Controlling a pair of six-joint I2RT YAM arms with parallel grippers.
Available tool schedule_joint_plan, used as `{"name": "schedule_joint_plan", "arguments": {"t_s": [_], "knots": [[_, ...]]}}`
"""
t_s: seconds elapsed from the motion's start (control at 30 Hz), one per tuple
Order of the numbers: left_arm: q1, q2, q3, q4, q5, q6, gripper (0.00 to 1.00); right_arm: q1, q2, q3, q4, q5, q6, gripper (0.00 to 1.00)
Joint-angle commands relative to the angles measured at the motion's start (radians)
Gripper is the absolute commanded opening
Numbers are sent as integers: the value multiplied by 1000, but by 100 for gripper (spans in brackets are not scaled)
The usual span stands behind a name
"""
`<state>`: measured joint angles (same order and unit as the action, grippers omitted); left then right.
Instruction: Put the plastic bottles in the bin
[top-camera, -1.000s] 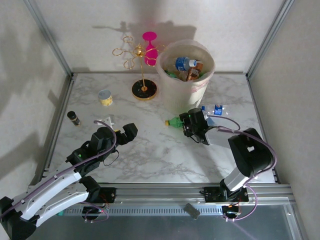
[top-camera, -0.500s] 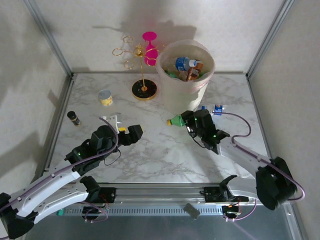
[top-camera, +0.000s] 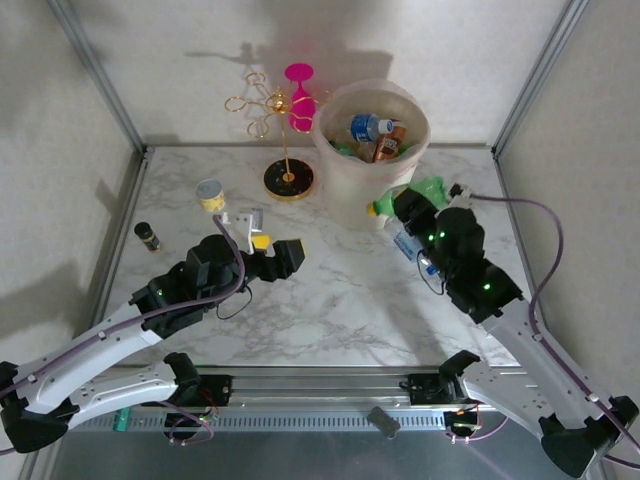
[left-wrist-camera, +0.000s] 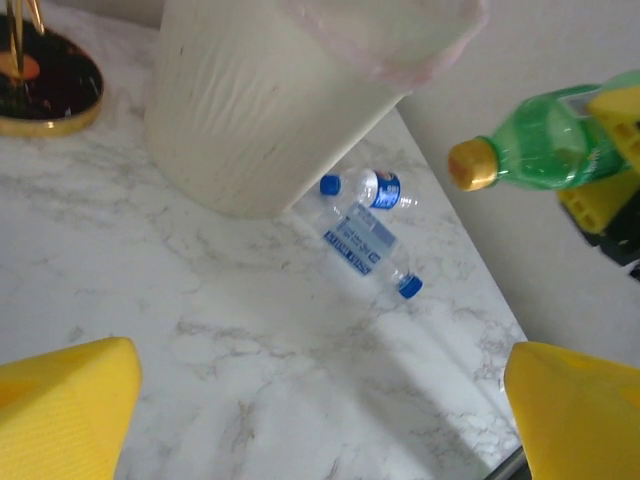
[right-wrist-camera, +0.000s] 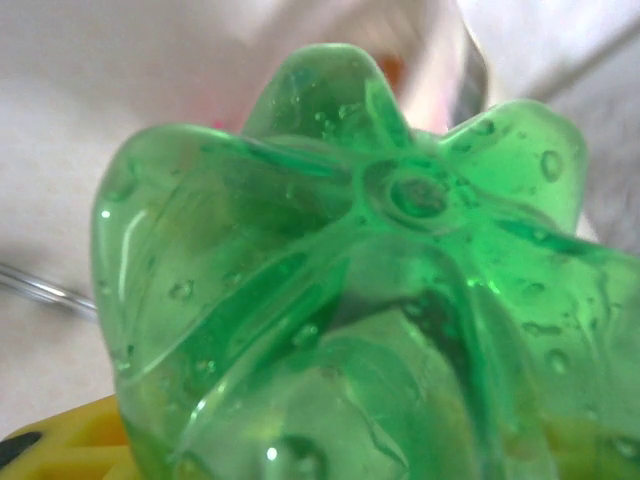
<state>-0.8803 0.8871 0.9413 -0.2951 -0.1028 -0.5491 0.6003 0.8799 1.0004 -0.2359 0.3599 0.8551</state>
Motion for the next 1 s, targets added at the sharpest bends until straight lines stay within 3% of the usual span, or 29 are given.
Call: {"name": "schedule_joint_plan", "arguments": {"t_s": [0.0,0.2,0.5,0.7,0.97], "knots": [[29,22,45,-46,-19,44,94,6,55,151,-52,101,-233,45],[123,49,26,-35,91,25,94,-8,255,447,-41,166,-540,47],[162,43,63,-92,81,56,95,-52,602,834,-214,87,-790,50],[179,43,63,-106,96,67,95,-53,734,945,-313,114,-844,48],[196,24,20,-97,110,78,95,-44,831,971,-402,143,-903,48]]}}
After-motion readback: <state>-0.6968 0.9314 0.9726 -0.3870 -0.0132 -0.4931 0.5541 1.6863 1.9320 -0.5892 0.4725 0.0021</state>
